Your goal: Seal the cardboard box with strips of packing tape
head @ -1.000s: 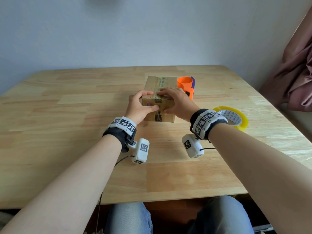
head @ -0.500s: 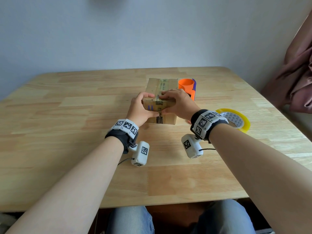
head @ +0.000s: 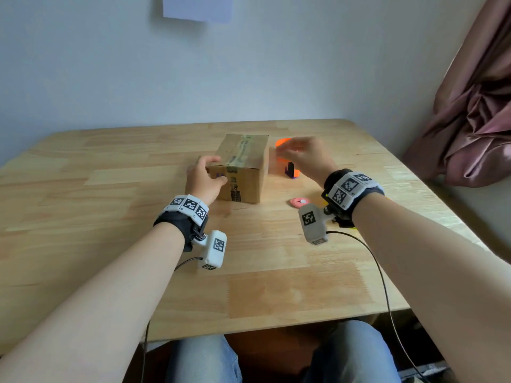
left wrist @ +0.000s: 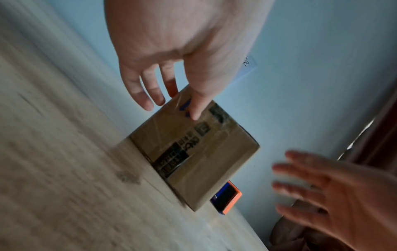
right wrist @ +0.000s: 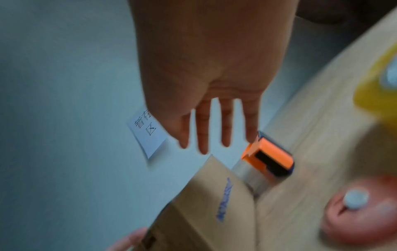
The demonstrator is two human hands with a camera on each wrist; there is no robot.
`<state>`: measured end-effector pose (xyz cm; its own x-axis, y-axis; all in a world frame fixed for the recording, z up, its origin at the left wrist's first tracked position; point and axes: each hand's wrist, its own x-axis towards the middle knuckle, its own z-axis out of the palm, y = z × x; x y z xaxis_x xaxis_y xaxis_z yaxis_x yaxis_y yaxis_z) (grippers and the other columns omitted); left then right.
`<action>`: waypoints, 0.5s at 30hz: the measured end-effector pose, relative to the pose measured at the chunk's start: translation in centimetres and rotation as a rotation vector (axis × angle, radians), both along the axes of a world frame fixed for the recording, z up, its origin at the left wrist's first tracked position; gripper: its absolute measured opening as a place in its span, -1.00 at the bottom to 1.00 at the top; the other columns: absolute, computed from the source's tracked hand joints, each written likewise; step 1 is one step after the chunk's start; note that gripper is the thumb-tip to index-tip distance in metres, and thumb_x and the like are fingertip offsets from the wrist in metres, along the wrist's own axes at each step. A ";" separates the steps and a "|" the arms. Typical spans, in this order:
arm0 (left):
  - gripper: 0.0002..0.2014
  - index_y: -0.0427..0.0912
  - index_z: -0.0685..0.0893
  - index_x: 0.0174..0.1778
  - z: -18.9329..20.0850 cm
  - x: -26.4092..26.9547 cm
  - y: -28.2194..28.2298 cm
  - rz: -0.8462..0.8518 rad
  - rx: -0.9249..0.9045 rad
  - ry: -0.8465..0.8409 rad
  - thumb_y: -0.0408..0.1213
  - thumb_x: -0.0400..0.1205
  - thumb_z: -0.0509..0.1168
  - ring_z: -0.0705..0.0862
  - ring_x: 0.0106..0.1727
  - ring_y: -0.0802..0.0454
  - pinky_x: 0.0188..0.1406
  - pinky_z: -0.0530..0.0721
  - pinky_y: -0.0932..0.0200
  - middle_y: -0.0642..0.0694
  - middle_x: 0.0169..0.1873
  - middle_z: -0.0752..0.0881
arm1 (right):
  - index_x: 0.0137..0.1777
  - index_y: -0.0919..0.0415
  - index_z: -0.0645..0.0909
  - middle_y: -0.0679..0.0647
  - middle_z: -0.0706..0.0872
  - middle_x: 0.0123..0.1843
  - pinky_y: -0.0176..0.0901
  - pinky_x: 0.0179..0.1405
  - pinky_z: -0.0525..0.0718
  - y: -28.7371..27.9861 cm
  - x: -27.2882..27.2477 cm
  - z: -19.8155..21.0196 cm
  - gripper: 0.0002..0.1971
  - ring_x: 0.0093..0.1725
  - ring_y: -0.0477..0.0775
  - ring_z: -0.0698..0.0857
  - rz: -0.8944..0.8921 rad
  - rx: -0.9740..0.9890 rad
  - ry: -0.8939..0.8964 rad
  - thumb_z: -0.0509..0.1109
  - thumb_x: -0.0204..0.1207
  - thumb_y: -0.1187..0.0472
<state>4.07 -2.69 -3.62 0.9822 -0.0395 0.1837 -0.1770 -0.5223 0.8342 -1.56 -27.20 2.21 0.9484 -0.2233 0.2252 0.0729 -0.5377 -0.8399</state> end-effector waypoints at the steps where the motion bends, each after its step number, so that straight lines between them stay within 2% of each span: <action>1: -0.55 0.11 0.64 0.38 0.0 0.1 -0.1 0.036 -0.009 0.000 -0.31 0.60 0.50 0.63 -0.13 0.13 -0.19 0.54 0.35 -0.13 0.41 0.57 | -0.01 0.10 0.88 0.07 0.90 0.00 -0.06 -0.01 0.74 -0.7 -0.4 0.0 -0.86 -0.02 0.11 0.83 -0.067 -0.177 0.057 0.47 0.55 0.19; 3: -0.55 0.12 0.61 0.39 0.1 -0.1 -0.8 0.059 -0.013 0.029 -0.20 0.60 0.50 0.66 -0.11 0.04 -0.05 0.60 0.17 -0.10 0.37 0.54 | 0.08 0.15 0.84 0.14 0.87 0.06 -0.06 -0.01 0.73 -2.5 -1.4 -0.3 -0.77 0.05 0.21 0.80 -0.158 -0.494 0.311 0.51 0.51 0.08; 5: -0.52 0.11 0.54 0.46 0.1 -0.5 -1.9 0.079 -0.011 0.072 -0.13 0.62 0.48 0.58 -0.17 0.11 -0.02 0.59 0.14 -0.07 0.30 0.43 | 0.22 0.19 0.74 0.13 0.83 0.11 -0.07 -0.03 0.69 -4.1 -2.9 -0.8 -0.52 0.08 0.22 0.77 -0.182 -0.664 0.548 0.62 0.40 -0.09; 6: -0.51 0.12 0.51 0.48 0.2 -0.8 -2.5 0.091 -0.033 0.100 -0.11 0.63 0.47 0.61 -0.18 0.10 -0.01 0.67 0.09 -0.10 0.29 0.39 | 0.26 0.21 0.69 0.13 0.81 0.13 -0.05 -0.01 0.70 -4.6 -3.7 -1.2 -0.40 0.09 0.23 0.77 -0.180 -0.702 0.623 0.66 0.34 -0.15; 8: -0.49 0.13 0.45 0.48 0.5 -1.5 -3.7 0.127 -0.127 0.163 -0.13 0.64 0.46 0.79 -0.10 -0.17 -0.01 0.85 -0.09 -0.18 0.36 0.36 | 0.36 0.20 0.60 0.16 0.79 0.18 0.02 0.06 0.73 -5.3 -5.1 -2.0 -0.29 0.14 0.26 0.76 -0.170 -0.729 0.706 0.71 0.29 -0.12; 10: -0.45 0.08 0.37 0.47 1.0 -2.2 -4.6 0.178 -0.240 0.217 -0.20 0.63 0.48 0.83 0.02 -0.36 -0.11 0.89 -0.12 -0.26 0.44 0.30 | 0.49 0.20 0.49 0.20 0.77 0.26 0.11 0.14 0.75 -5.7 -6.0 -3.0 -0.26 0.20 0.30 0.75 -0.172 -0.716 0.739 0.70 0.34 0.06; 11: -0.40 0.02 0.31 0.46 1.1 -2.3 -4.9 0.215 -0.287 0.240 -0.23 0.61 0.49 0.80 0.08 -0.38 -0.18 0.89 -0.07 -0.27 0.45 0.29 | 0.54 0.18 0.45 0.20 0.75 0.28 0.14 0.16 0.76 -5.8 -6.3 -3.3 -0.26 0.21 0.30 0.74 -0.182 -0.698 0.733 0.66 0.37 0.15; 13: -0.37 -0.06 0.25 0.41 1.3 -3.0 -5.2 0.259 -0.348 0.311 -0.23 0.58 0.51 0.72 0.20 -0.30 -0.28 0.86 0.04 -0.26 0.43 0.32 | 0.58 0.08 0.40 0.17 0.73 0.29 0.15 0.18 0.76 -6.1 -6.8 -3.7 -0.26 0.22 0.29 0.72 -0.192 -0.630 0.686 0.56 0.39 0.24; 15: -0.60 -0.15 0.40 0.23 1.5 -4.0 -5.5 0.177 -0.327 0.400 -0.26 0.61 0.47 0.71 0.10 -0.14 -0.24 0.85 0.02 -0.21 0.22 0.53 | 0.58 0.01 0.44 0.14 0.69 0.37 0.08 0.19 0.72 -5.9 -6.9 -3.0 -0.30 0.29 0.27 0.68 -0.205 -0.495 0.619 0.52 0.42 0.22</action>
